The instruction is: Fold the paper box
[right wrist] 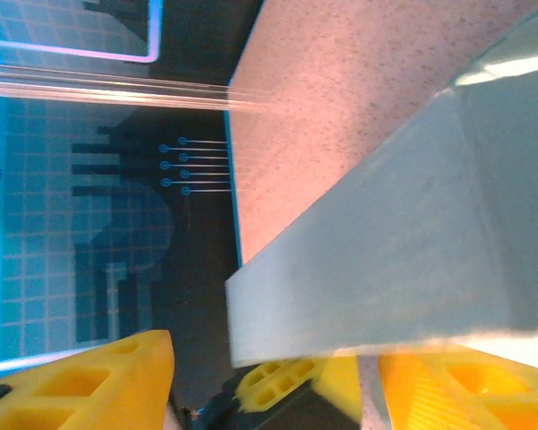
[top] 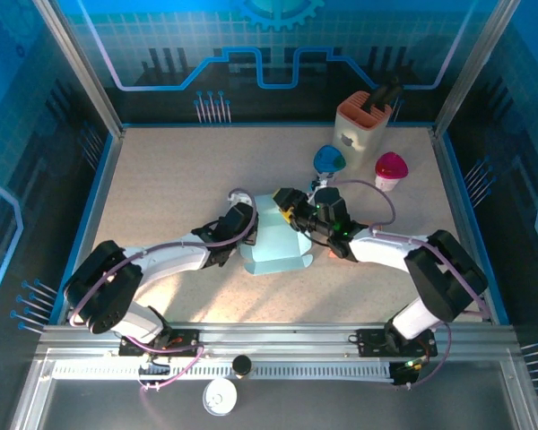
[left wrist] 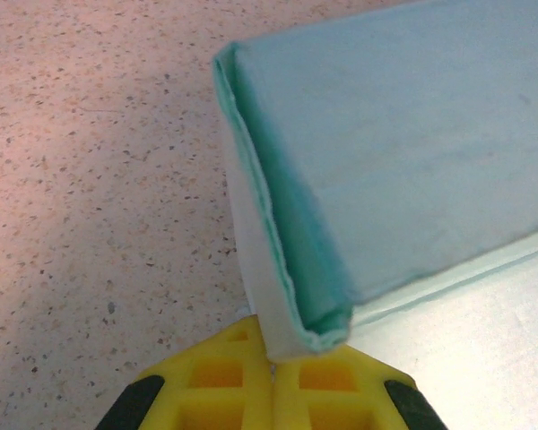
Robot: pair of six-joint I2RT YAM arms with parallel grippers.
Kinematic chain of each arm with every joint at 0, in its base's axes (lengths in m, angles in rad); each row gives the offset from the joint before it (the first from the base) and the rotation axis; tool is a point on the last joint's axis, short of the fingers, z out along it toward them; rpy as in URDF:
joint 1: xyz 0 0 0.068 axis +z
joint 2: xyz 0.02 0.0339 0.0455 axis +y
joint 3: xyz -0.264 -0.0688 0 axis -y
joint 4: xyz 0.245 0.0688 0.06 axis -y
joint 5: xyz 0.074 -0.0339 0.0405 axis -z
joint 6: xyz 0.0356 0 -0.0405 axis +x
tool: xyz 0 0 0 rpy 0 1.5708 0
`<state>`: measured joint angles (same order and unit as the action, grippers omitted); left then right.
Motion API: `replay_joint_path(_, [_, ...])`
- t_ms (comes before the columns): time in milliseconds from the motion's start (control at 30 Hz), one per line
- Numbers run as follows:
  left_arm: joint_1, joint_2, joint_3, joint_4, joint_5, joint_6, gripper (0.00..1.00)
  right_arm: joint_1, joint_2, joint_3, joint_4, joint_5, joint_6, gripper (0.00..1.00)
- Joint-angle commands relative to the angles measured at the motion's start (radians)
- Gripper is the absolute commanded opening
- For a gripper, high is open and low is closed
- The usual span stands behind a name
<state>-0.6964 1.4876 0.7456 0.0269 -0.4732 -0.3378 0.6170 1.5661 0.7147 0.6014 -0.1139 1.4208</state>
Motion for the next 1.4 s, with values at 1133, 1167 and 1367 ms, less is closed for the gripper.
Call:
replay_joint_path(1133, [0.056, 0.121, -0.223, 0.558, 0.142, 0.083, 0.24, 0.01, 0.17, 0.066, -0.01, 0.053, 0.159, 0.0])
replay_joint_path(1167, [0.056, 0.123, -0.23, 0.576, 0.136, 0.085, 0.26, 0.01, 0.169, 0.066, -0.011, 0.053, 0.163, 0.0])
replay_joint_path(1367, [0.057, 0.16, -0.231, 0.64, 0.144, 0.085, 0.29, 0.01, 0.17, 0.057, -0.006, 0.051, 0.177, 0.0])
